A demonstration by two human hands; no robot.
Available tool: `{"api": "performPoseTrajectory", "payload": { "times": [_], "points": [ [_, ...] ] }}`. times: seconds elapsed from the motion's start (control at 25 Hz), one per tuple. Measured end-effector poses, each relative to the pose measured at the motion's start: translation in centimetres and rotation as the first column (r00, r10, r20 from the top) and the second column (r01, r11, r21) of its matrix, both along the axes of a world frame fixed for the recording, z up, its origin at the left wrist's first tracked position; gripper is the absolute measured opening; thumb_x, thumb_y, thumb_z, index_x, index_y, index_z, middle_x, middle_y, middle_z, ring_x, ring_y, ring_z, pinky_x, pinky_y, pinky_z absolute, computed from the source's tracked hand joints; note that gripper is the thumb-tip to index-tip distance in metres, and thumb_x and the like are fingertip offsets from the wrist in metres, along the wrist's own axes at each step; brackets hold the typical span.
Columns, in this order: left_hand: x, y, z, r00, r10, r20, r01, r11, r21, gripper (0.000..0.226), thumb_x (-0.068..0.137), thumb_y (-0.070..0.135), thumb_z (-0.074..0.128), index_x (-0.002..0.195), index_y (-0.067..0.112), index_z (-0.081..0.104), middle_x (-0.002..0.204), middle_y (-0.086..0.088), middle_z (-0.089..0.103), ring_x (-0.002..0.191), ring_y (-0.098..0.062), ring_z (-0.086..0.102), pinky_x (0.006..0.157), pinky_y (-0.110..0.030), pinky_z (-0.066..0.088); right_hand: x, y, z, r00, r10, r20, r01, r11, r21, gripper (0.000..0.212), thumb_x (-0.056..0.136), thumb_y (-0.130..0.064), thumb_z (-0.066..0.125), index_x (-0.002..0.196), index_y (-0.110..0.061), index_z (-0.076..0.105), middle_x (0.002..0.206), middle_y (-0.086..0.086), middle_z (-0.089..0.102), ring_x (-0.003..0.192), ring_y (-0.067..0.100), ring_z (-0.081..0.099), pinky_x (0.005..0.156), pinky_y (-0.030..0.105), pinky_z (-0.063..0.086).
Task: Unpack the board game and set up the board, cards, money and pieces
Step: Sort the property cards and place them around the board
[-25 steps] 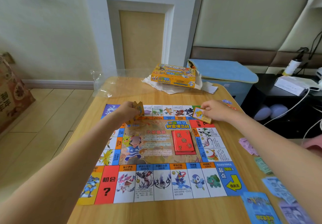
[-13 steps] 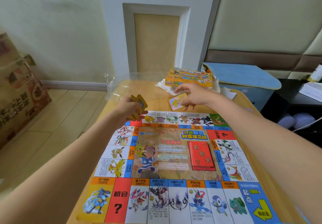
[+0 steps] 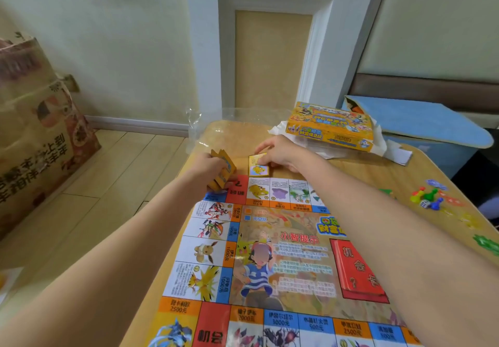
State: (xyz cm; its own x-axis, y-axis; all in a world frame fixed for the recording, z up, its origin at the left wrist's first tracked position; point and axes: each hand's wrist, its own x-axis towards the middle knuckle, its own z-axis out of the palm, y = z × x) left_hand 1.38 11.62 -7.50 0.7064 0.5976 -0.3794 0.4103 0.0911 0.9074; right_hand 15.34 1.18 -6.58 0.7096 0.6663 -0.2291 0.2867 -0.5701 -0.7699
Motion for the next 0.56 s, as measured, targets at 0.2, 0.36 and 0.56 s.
{"api": "performPoseTrajectory", "payload": {
  "times": [0.2,0.36,0.56],
  "points": [
    [0.0,0.2,0.5,0.999,-0.03,0.014,0.032,0.994,-0.1,0.02,0.095,0.004,0.042,0.116,0.003,0.044,0.094,-0.019,0.063,0.081,-0.027,0.065,0.073,-0.037,0.054,0.5,1.5,-1.0,0.988,-0.023,0.152,0.023,1.0,0.0,0.031,0.08,-0.001,0.067,0.11,-0.008,0.065,0.079,-0.004,0.052,0.071,0.01,0.048,0.071,0.024,0.042],
    [-0.1,0.2,0.4,1.0,-0.029,0.009,0.029,0.998,-0.053,0.018,0.095,0.004,0.044,0.113,0.004,0.045,0.104,-0.022,0.063,0.098,-0.033,0.065,0.083,-0.043,0.053,0.0,0.7,-0.5,0.969,0.037,0.243,-0.013,0.995,-0.101,0.024,0.082,-0.006,0.066,0.106,-0.009,0.066,0.076,-0.01,0.047,0.089,0.013,0.047,0.076,0.023,0.036],
    [-0.4,-1.0,1.1,0.955,-0.01,0.296,0.089,0.963,-0.254,0.01,0.092,-0.004,0.046,0.097,0.003,0.051,0.095,-0.019,0.063,0.077,-0.023,0.067,0.068,-0.03,0.057,-1.0,-0.5,0.3,0.982,-0.134,0.135,0.113,0.982,0.15,0.013,0.087,-0.01,0.061,0.099,-0.007,0.065,0.081,-0.003,0.053,0.078,0.012,0.048,0.063,0.022,0.04]
  ]
}}
